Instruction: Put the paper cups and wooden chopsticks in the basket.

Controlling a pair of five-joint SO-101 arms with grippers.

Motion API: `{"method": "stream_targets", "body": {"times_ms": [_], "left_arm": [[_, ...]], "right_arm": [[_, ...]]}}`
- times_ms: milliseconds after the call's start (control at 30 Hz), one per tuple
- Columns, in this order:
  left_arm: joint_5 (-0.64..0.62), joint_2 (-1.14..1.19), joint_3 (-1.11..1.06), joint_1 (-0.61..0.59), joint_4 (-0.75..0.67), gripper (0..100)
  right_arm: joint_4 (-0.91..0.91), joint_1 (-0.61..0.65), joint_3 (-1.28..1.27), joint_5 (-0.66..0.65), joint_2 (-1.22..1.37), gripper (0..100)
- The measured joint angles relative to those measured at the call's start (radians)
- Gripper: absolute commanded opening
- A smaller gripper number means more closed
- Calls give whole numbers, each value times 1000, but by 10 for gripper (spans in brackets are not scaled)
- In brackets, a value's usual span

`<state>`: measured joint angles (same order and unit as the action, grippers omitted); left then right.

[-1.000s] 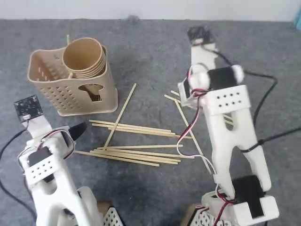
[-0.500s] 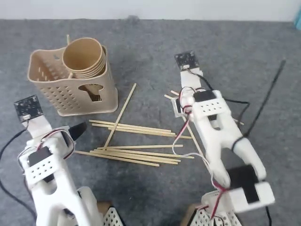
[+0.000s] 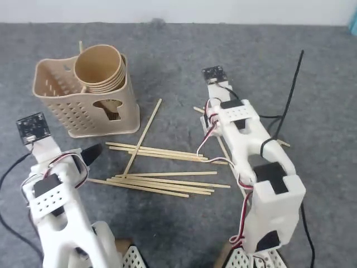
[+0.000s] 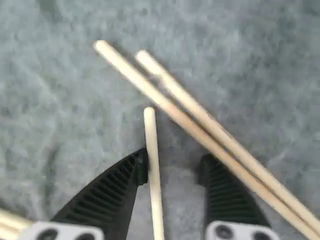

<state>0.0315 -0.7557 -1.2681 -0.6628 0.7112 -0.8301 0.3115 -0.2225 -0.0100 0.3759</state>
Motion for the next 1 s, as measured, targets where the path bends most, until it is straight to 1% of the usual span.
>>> {"method": "stream_targets", "body": {"times_ms": [67, 133, 300, 500, 567, 667, 733, 800, 900, 1000], "left_arm": [[0, 0, 0, 0, 0, 437], [0, 0, 0, 0, 0, 437], [0, 0, 0, 0, 0, 437], [0, 0, 0, 0, 0, 437], [0, 0, 0, 0, 0, 437], [0, 0, 0, 0, 0, 437], [0, 0, 0, 0, 0, 437], [0, 0, 0, 0, 0, 437], [0, 0, 0, 0, 0, 437], [0, 0, 0, -2, 0, 437]], "right_arm": [[-15, -12, 25, 58, 3, 8], [-66, -18, 48, 97, 6, 12], [-247, -17, 84, 114, -86, 7], [-408, -15, 86, 117, -354, 7], [-439, -12, 86, 118, -466, 7], [-446, 29, 86, 121, -647, 7], [-417, 86, 86, 121, -770, 7], [-347, 160, 86, 121, -885, 8], [-181, 258, 86, 121, -1026, 8], [9, 330, 86, 123, -1096, 8]]}}
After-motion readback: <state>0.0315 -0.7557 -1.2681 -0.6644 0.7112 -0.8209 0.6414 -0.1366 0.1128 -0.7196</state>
